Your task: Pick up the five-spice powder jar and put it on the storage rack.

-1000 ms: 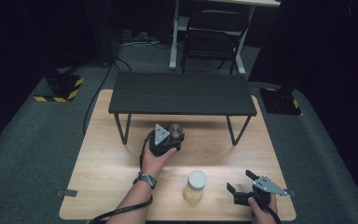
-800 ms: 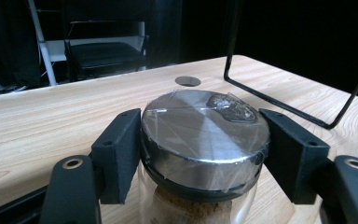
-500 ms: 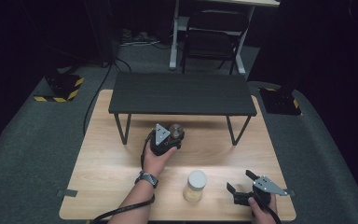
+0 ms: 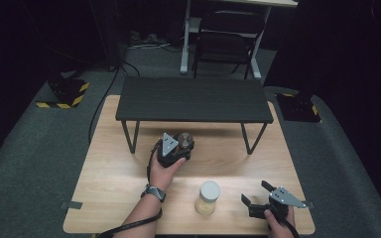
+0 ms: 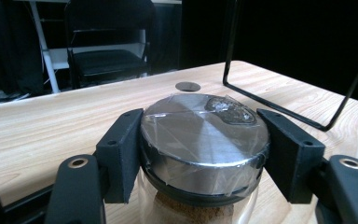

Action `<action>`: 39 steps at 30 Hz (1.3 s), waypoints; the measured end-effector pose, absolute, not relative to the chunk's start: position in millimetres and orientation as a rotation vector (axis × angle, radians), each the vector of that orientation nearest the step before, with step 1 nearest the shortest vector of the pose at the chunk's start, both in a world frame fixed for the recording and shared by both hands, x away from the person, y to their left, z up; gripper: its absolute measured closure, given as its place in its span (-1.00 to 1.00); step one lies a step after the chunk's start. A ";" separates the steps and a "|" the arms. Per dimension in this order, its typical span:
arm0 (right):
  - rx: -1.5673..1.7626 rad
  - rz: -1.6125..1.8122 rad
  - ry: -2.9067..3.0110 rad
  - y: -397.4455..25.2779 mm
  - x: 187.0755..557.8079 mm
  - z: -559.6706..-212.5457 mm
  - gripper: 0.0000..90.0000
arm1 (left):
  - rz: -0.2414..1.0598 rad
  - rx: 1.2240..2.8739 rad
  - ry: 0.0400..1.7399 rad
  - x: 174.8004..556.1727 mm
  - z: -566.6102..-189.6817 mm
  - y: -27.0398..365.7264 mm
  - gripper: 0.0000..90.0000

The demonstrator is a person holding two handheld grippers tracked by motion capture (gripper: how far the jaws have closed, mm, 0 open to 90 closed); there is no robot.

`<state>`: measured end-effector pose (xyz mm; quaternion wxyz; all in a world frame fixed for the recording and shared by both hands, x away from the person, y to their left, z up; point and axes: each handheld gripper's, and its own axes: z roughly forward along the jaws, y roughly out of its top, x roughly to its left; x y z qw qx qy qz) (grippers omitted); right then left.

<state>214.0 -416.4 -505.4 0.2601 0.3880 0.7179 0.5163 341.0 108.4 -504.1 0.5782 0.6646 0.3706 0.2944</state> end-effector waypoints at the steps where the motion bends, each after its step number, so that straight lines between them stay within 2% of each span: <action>1: 1.050 1.397 1.946 -416.3 214.1 -505.2 -1.00 | 0.693 1.555 0.865 336.8 -502.8 110.5 -0.22; 18: 1.035 1.386 1.958 -415.0 214.4 -504.3 -1.00 | 0.699 1.534 0.854 299.0 -487.7 134.9 -0.22; 39: 1.055 1.403 1.948 -417.0 214.0 -505.2 -1.00 | 0.733 1.549 0.814 266.6 -431.2 134.4 -0.22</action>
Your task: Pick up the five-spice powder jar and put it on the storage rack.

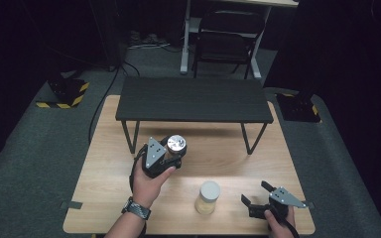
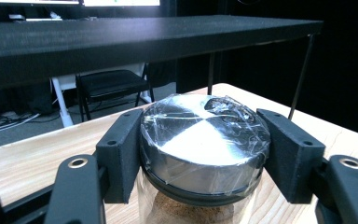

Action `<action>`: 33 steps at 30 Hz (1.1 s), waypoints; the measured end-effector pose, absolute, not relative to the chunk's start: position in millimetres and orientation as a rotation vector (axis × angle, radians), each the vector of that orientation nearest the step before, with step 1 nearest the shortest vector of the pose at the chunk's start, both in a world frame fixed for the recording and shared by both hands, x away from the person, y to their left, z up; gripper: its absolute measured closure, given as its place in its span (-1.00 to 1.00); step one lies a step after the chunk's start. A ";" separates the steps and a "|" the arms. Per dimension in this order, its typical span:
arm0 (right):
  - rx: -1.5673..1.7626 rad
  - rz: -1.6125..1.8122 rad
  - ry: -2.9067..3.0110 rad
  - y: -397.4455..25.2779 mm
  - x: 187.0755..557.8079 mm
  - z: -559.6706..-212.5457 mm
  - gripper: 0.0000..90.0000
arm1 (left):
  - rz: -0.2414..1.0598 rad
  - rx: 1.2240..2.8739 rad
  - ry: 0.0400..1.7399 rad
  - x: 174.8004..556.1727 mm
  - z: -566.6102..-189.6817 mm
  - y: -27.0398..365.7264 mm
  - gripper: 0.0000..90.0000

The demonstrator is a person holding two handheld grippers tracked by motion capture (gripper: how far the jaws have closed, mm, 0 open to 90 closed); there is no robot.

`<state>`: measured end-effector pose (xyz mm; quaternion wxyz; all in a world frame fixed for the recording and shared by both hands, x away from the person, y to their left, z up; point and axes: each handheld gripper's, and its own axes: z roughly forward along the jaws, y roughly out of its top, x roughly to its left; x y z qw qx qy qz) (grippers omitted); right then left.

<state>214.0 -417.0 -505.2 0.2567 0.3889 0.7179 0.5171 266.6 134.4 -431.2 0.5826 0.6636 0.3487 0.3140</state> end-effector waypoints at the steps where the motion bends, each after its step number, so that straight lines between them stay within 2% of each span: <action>1: 1.055 1.403 1.948 -417.0 214.0 -505.2 -1.00 | 0.733 1.549 0.814 266.6 -431.2 134.4 -0.22; 33: 1.057 1.410 1.948 -417.9 214.3 -505.5 -1.00 | 0.770 1.485 0.810 265.0 -364.3 126.9 -0.22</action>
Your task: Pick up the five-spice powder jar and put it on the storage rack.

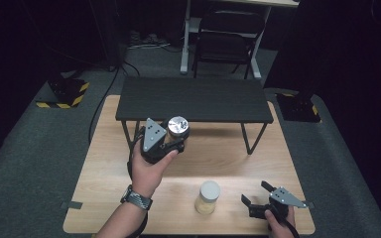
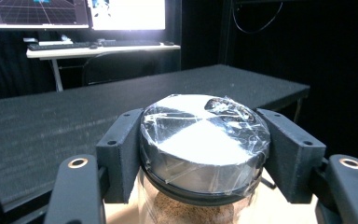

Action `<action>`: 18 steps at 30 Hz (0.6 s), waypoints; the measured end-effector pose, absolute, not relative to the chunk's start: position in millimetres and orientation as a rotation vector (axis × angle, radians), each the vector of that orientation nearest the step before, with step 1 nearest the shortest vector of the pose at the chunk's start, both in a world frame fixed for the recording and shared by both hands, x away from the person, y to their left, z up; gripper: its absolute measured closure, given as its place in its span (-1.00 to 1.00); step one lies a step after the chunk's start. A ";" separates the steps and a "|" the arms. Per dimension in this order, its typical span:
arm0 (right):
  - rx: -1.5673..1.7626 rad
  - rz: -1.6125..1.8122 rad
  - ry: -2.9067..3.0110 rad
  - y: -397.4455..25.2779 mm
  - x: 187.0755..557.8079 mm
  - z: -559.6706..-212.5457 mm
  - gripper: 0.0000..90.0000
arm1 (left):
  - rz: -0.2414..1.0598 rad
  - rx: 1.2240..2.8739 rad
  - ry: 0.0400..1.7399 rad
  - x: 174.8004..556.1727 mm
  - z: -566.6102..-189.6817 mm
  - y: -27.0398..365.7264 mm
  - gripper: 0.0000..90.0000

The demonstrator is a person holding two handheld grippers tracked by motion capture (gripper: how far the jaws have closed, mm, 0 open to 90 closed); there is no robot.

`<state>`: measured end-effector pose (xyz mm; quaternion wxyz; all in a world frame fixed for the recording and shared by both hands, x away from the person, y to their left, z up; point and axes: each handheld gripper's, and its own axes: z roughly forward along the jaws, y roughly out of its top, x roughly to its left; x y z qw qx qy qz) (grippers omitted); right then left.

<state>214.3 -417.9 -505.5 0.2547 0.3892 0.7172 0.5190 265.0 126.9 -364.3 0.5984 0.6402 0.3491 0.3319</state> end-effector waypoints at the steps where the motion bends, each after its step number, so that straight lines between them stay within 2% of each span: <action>1: 1.058 1.410 1.948 -417.9 214.5 -505.4 -1.00 | 0.777 1.480 0.809 266.1 -359.5 125.5 -0.22; 18: 1.061 1.415 1.947 -418.7 214.6 -505.7 -1.00 | 0.807 1.455 0.820 280.5 -327.6 119.3 -0.22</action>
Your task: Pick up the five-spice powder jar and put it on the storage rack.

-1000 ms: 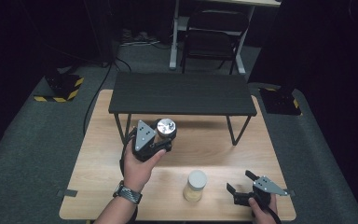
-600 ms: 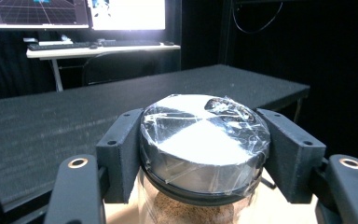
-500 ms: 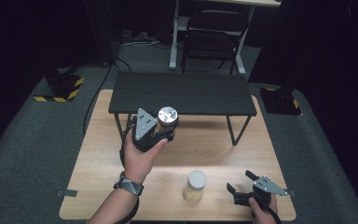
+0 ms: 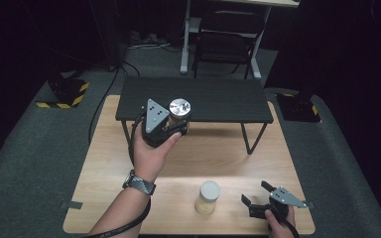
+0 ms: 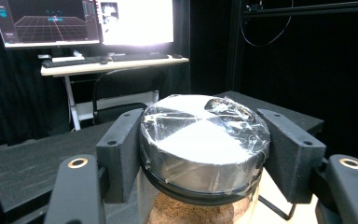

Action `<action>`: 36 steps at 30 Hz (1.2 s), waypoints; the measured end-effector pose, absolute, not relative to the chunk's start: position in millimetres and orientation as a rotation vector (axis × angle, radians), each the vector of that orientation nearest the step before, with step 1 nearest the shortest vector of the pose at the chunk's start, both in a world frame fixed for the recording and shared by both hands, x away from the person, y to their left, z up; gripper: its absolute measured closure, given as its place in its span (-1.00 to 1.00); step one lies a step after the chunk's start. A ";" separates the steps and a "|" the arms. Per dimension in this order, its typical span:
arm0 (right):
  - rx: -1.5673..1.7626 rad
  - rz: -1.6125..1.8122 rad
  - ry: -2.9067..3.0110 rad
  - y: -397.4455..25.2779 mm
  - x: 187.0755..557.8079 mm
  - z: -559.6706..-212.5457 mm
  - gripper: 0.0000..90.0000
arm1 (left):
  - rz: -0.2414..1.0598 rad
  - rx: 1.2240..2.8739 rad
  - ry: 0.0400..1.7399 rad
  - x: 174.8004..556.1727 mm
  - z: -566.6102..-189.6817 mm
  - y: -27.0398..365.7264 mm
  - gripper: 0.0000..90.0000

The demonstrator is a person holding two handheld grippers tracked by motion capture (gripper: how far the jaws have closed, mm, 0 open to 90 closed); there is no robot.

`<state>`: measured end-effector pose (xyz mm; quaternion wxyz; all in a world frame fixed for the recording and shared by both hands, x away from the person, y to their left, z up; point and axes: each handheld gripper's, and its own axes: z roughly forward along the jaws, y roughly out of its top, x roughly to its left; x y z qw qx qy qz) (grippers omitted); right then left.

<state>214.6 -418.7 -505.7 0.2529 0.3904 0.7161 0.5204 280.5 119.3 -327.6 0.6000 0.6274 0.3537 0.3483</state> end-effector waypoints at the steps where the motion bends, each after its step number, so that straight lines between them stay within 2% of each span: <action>1: 1.060 1.415 1.944 -418.8 214.3 -505.9 -1.00 | 0.805 1.446 0.827 283.5 -325.7 118.7 -0.22; 36: 1.049 1.428 1.946 -422.7 212.3 -506.9 -1.00 | 0.889 1.432 0.950 354.1 -307.8 97.7 -0.22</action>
